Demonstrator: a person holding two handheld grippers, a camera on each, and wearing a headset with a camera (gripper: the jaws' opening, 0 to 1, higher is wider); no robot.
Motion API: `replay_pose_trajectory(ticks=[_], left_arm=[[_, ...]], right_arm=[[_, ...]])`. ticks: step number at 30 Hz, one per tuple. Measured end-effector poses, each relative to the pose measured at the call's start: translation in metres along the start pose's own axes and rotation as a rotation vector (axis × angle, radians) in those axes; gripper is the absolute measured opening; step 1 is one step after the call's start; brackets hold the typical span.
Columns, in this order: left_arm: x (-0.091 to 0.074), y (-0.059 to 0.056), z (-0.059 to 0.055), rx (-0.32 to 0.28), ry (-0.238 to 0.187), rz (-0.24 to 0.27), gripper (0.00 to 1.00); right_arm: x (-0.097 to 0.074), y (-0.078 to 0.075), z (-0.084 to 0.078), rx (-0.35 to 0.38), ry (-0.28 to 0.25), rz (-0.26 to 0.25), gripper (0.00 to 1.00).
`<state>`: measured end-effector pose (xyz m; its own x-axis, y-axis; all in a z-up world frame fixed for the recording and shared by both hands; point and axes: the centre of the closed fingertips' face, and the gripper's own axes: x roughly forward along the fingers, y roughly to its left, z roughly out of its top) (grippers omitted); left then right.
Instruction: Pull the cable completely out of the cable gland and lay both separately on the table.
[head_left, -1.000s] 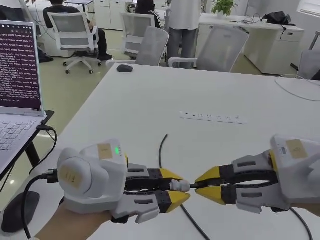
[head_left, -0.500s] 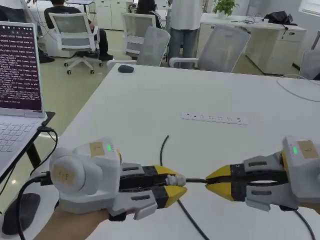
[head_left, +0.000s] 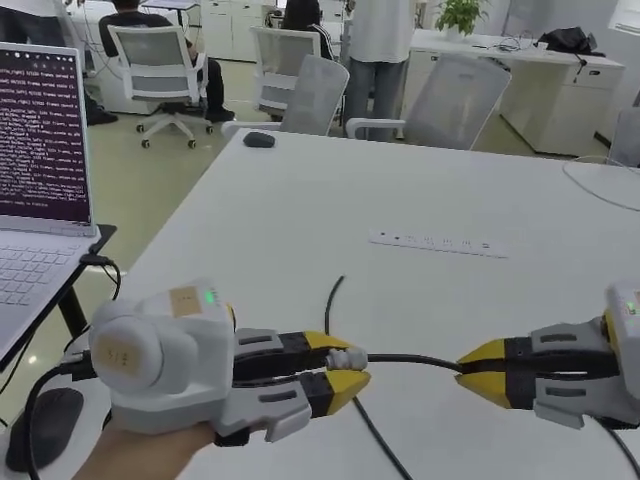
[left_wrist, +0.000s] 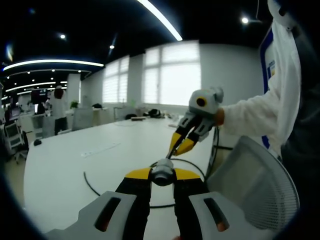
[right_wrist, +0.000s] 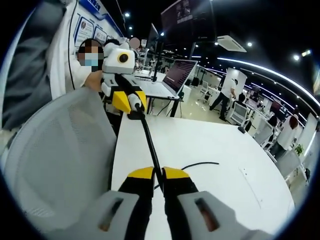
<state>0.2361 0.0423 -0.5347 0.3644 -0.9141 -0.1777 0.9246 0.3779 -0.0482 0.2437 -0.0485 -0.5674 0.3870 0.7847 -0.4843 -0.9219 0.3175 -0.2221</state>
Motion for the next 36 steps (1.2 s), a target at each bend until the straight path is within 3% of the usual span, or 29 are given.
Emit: replay_pose_trajectory(ticks=[8, 13, 19, 27, 36], left_arm=[[-0.002, 0.006, 0.001, -0.003, -0.007, 0.027, 0.17], [-0.004, 0.012, 0.001, -0.017, -0.007, 0.052, 0.17], [-0.008, 0.023, 0.0, -0.064, -0.02, 0.092, 0.17], [-0.009, 0.03, -0.004, -0.09, -0.008, 0.12, 0.17], [-0.006, 0.027, -0.014, -0.082, 0.041, 0.112, 0.17]], right_arm=[[0.001, -0.003, -0.008, 0.003, 0.01, 0.022, 0.03], [0.001, -0.013, -0.015, 0.015, 0.021, 0.014, 0.03], [0.015, -0.03, -0.032, 0.057, 0.039, 0.005, 0.03], [0.074, -0.042, -0.044, 0.118, 0.044, 0.023, 0.04], [0.14, -0.025, -0.071, 0.16, 0.108, 0.101, 0.04]])
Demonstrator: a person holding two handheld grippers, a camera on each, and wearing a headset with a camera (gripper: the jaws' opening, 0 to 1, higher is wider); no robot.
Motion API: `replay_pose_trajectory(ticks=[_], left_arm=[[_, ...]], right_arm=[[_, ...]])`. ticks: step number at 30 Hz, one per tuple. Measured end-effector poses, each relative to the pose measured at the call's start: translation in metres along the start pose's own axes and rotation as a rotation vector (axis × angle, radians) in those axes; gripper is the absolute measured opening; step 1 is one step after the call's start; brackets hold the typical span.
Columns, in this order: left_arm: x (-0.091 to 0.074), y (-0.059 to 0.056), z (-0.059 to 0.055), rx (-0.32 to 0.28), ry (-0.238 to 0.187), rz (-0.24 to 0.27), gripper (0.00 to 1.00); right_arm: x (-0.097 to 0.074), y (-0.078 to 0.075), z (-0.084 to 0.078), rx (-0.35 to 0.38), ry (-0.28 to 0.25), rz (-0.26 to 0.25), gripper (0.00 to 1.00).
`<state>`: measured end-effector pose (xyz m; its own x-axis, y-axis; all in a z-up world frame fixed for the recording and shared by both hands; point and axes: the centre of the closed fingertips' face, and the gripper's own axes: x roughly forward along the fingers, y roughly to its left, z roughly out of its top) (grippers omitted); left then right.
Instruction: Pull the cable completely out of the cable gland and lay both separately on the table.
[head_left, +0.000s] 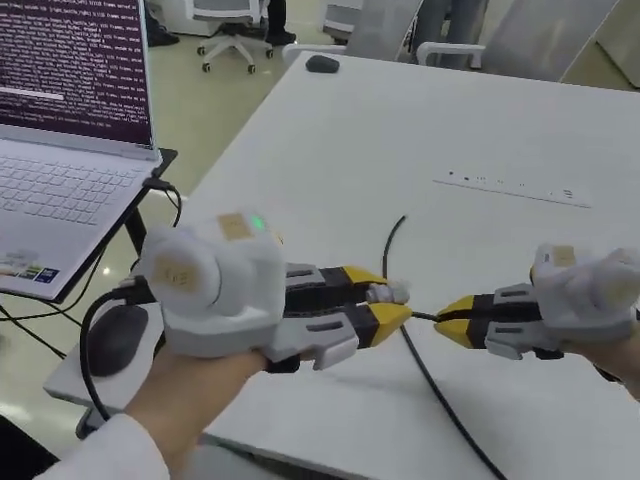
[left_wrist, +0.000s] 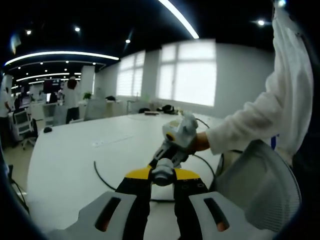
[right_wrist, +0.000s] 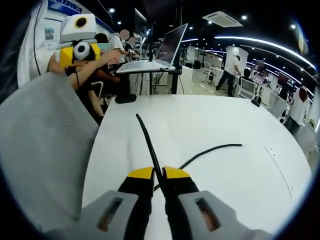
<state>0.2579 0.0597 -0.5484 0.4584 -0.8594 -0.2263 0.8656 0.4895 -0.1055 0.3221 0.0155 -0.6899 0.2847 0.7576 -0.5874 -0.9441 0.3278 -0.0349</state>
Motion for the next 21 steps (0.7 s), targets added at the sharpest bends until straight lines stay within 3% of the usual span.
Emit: replay_pose_trajectory(ticks=[8, 16, 21], left_arm=[[0.0, 0.002, -0.005, -0.023, 0.017, 0.004, 0.17], [0.001, 0.001, -0.007, -0.03, 0.025, -0.002, 0.17], [0.003, -0.001, -0.01, -0.033, 0.038, -0.01, 0.17]], right_arm=[[0.033, 0.008, -0.027, 0.054, 0.043, 0.032, 0.05], [0.04, 0.014, -0.039, 0.088, 0.049, 0.04, 0.05], [0.035, 0.014, -0.034, 0.118, 0.027, 0.025, 0.06]])
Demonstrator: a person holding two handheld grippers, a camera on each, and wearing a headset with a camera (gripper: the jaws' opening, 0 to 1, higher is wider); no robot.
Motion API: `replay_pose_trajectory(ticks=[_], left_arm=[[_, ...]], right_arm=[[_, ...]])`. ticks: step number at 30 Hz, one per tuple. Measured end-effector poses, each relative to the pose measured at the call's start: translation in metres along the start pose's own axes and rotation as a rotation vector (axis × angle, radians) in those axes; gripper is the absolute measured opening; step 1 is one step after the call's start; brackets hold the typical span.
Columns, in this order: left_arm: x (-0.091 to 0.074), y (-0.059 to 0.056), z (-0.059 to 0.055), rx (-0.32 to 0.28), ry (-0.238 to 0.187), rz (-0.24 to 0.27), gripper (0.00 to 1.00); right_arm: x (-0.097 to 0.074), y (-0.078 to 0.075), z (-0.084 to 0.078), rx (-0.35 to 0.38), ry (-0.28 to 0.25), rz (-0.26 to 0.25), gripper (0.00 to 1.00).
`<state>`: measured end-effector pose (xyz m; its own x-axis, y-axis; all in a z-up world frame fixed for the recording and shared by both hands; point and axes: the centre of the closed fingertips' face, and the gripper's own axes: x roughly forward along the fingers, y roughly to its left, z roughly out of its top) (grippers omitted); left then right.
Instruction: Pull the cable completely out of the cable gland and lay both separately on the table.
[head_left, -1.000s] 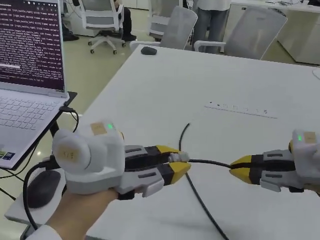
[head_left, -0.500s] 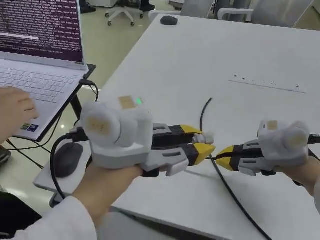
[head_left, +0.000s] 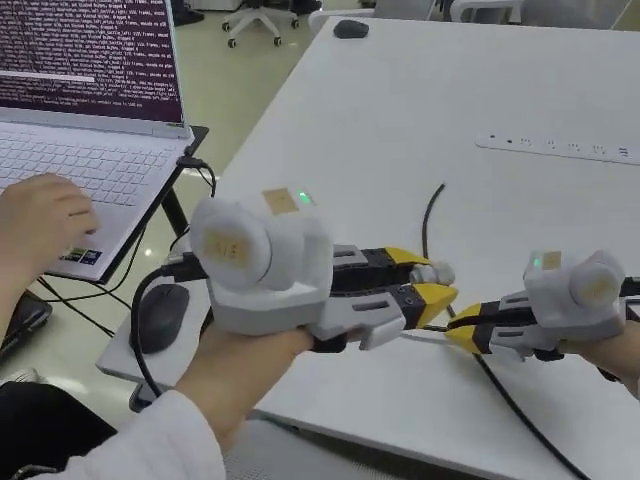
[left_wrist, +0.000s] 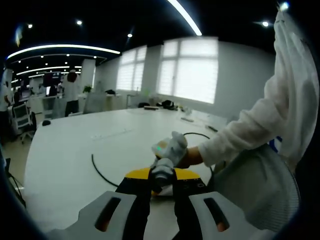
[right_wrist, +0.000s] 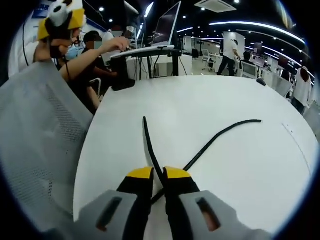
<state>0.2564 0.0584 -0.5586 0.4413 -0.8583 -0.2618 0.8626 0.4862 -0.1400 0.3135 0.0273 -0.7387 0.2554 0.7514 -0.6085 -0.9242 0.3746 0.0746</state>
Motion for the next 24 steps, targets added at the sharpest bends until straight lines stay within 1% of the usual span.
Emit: replay_pose_trajectory(ticks=[1, 2, 3, 4, 6, 7, 8, 10, 11, 12, 13, 14, 15, 16, 17, 18, 19, 20, 21, 22, 24], left_arm=[[0.0, 0.0, 0.0, -0.001, 0.001, -0.001, 0.17], [0.0, 0.0, -0.001, -0.004, 0.002, -0.003, 0.17], [0.001, 0.0, -0.001, -0.012, 0.002, -0.003, 0.17], [0.001, 0.0, -0.002, -0.02, 0.002, -0.004, 0.17], [0.001, 0.003, -0.005, -0.049, 0.006, -0.003, 0.17], [0.0, 0.006, -0.007, -0.075, 0.004, 0.007, 0.17], [0.0, 0.01, -0.008, -0.109, 0.001, 0.026, 0.17], [0.001, 0.015, -0.012, -0.157, 0.016, 0.023, 0.17], [0.002, 0.018, -0.011, -0.156, 0.014, 0.029, 0.17], [0.005, 0.021, -0.01, -0.161, 0.013, 0.028, 0.17], [0.007, 0.021, -0.01, -0.16, 0.023, 0.017, 0.17], [0.009, 0.022, -0.017, -0.133, 0.088, -0.002, 0.17], [0.013, 0.025, -0.015, -0.097, 0.102, -0.005, 0.17], [0.017, 0.029, -0.014, -0.061, 0.115, -0.009, 0.17], [0.021, 0.03, -0.012, -0.06, 0.111, -0.016, 0.17], [0.025, 0.034, -0.012, -0.059, 0.112, -0.017, 0.17], [0.031, 0.041, -0.015, -0.055, 0.126, -0.009, 0.17], [0.033, 0.044, -0.016, -0.058, 0.134, -0.005, 0.17], [0.039, 0.052, -0.022, -0.07, 0.157, 0.003, 0.17], [0.044, 0.056, -0.026, -0.071, 0.166, 0.001, 0.17], [0.056, 0.065, -0.038, -0.075, 0.179, 0.005, 0.17]], right_arm=[[-0.002, 0.002, 0.003, 0.005, -0.012, 0.005, 0.06], [-0.005, 0.013, 0.013, 0.04, -0.049, 0.055, 0.08], [-0.009, 0.019, 0.023, 0.057, -0.085, 0.081, 0.12], [-0.015, 0.022, 0.034, 0.04, -0.112, 0.082, 0.19], [-0.023, 0.023, 0.039, -0.002, -0.091, 0.073, 0.29], [-0.031, 0.025, 0.043, -0.028, -0.076, 0.067, 0.31], [-0.037, 0.025, 0.047, -0.045, -0.074, 0.059, 0.32], [-0.055, 0.029, 0.057, -0.052, -0.076, 0.035, 0.36], [-0.064, 0.028, 0.062, -0.059, -0.084, 0.01, 0.38], [-0.074, 0.026, 0.066, -0.057, -0.089, -0.026, 0.4], [-0.088, 0.026, 0.069, -0.047, -0.088, -0.065, 0.41], [-0.099, 0.025, 0.071, -0.036, -0.093, -0.099, 0.41], [-0.104, 0.025, 0.072, -0.03, -0.101, -0.115, 0.42], [-0.124, 0.026, 0.074, 0.007, -0.122, -0.178, 0.42], [-0.139, 0.028, 0.076, 0.015, -0.151, -0.23, 0.43], [-0.147, 0.029, 0.075, 0.028, -0.168, -0.265, 0.44], [-0.156, 0.03, 0.07, 0.047, -0.168, -0.298, 0.45], [-0.166, 0.032, 0.062, 0.078, -0.159, -0.342, 0.45], [-0.173, 0.034, 0.056, 0.103, -0.16, -0.367, 0.46], [-0.181, 0.036, 0.049, 0.138, -0.158, -0.401, 0.46], [-0.192, 0.039, 0.038, 0.166, -0.138, -0.438, 0.45]])
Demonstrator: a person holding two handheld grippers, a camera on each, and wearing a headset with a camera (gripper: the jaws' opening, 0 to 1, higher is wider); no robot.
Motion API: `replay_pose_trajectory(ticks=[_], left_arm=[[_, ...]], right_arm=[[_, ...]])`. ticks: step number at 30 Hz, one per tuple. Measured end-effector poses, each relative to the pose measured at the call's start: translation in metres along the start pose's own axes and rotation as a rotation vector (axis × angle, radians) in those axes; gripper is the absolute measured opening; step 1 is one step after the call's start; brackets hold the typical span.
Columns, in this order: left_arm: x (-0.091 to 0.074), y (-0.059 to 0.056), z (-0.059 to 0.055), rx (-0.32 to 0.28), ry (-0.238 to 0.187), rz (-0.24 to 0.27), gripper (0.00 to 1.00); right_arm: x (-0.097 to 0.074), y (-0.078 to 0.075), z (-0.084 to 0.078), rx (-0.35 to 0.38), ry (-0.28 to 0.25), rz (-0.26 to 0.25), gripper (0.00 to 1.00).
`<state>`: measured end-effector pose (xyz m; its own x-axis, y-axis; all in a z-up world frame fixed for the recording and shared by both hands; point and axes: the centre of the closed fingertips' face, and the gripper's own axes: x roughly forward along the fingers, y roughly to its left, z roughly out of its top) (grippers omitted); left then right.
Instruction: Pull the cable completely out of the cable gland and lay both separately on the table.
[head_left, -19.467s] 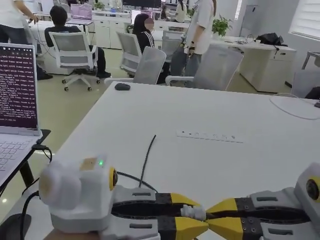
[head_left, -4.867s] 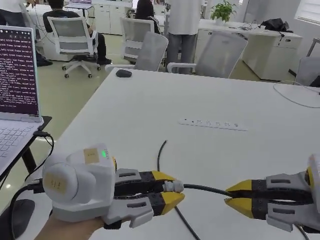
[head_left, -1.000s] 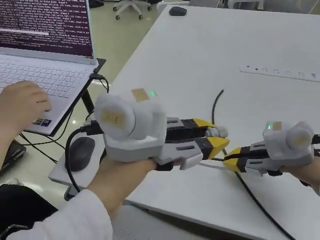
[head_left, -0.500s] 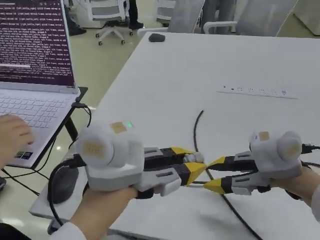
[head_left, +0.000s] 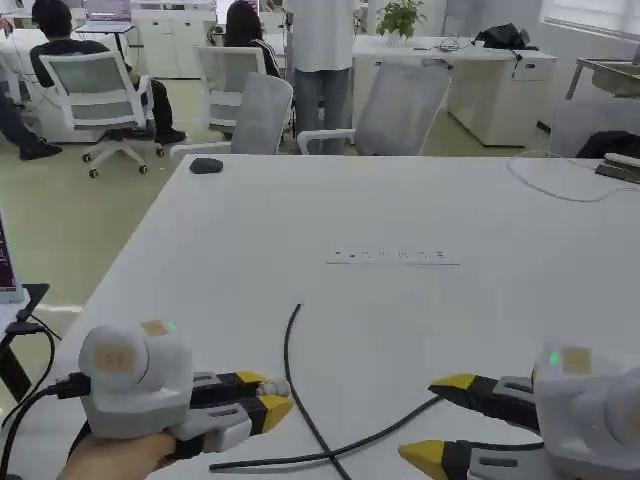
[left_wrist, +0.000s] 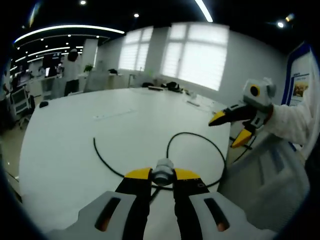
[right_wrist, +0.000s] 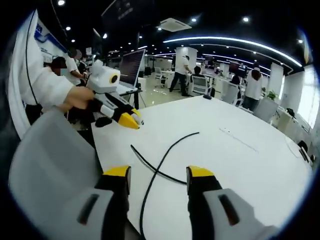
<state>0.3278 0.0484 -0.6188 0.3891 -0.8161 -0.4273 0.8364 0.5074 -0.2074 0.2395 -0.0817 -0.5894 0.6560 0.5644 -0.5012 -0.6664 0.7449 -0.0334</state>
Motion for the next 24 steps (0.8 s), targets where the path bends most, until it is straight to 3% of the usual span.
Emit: replay_pose_trajectory(ticks=[2, 5, 6, 9, 10, 12, 14, 17, 24], left_arm=[[0.015, 0.009, -0.014, 0.002, 0.014, -0.002, 0.17], [0.036, 0.026, -0.042, 0.003, 0.076, 0.029, 0.17], [0.039, 0.03, -0.047, 0.007, 0.082, 0.037, 0.17], [0.049, 0.038, -0.068, 0.047, 0.164, 0.042, 0.17], [0.054, 0.039, -0.073, 0.061, 0.17, 0.044, 0.17], [0.061, 0.042, -0.078, 0.055, 0.167, 0.049, 0.17], [0.065, 0.045, -0.084, 0.071, 0.184, 0.07, 0.17], [0.072, 0.044, -0.094, 0.058, 0.199, 0.055, 0.17], [0.078, 0.041, -0.105, 0.056, 0.212, 0.061, 0.17]], right_arm=[[-0.015, -0.009, -0.011, -0.018, 0.047, -0.076, 0.45], [-0.024, -0.015, -0.016, -0.012, 0.069, -0.135, 0.45], [-0.027, -0.019, -0.018, 0.013, 0.065, -0.17, 0.45], [-0.032, -0.022, -0.027, -0.021, 0.101, -0.207, 0.44], [-0.035, -0.024, -0.034, -0.029, 0.127, -0.222, 0.45], [-0.037, -0.026, -0.04, -0.031, 0.133, -0.233, 0.45], [-0.041, -0.029, -0.048, 0.025, 0.145, -0.248, 0.45], [-0.04, -0.033, -0.053, 0.101, 0.109, -0.271, 0.42], [-0.034, -0.033, -0.06, 0.066, 0.149, -0.278, 0.38]])
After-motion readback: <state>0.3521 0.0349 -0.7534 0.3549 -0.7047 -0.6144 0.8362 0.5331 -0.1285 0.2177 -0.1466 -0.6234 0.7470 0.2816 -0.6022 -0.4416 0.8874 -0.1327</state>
